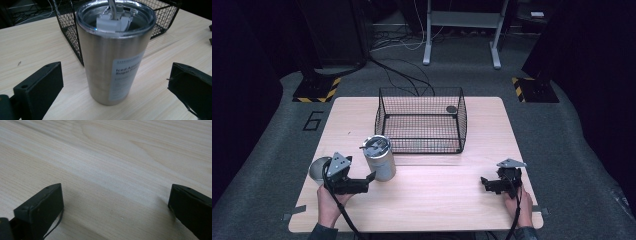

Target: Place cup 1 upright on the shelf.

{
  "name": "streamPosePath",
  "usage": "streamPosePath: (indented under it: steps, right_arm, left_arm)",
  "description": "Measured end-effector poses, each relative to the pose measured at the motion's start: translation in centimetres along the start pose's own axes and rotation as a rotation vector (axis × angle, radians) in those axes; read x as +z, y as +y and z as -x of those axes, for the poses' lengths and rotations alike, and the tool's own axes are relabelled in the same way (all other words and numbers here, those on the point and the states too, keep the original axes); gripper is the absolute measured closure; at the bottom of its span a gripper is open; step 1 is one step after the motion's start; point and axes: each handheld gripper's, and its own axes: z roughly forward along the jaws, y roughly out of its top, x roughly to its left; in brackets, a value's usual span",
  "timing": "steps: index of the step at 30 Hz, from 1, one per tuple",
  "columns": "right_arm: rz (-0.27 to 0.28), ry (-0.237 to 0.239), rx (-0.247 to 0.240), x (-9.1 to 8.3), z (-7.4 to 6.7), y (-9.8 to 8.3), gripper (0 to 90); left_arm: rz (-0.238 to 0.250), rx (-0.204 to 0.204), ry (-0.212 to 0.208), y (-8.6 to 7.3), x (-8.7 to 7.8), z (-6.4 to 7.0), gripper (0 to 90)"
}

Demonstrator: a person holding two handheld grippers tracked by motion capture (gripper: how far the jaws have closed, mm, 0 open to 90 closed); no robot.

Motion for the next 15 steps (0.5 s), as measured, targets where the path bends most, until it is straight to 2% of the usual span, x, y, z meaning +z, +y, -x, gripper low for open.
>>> streamPosePath:
  steps: [2, 9, 15]
  right_arm:
    - [0.0, 0.0, 0.0, 0.0, 0.0, 0.0, 0.0]
    - [0.0, 0.0, 0.0, 0.0, 0.0, 0.0, 0.0]
    - [0.0, 0.0, 0.0, 0.0, 0.0, 0.0, 0.0]
  left_arm:
    - [0.014, 0.0, 0.007, 0.2, 0.3, -0.1, 0.0]
    - [0.048, 0.003, -0.019, 1.0, 1.3, -0.3, 0.0]
    - [0.053, 0.007, -0.018, 1.8, 2.3, -0.3, 0.0]
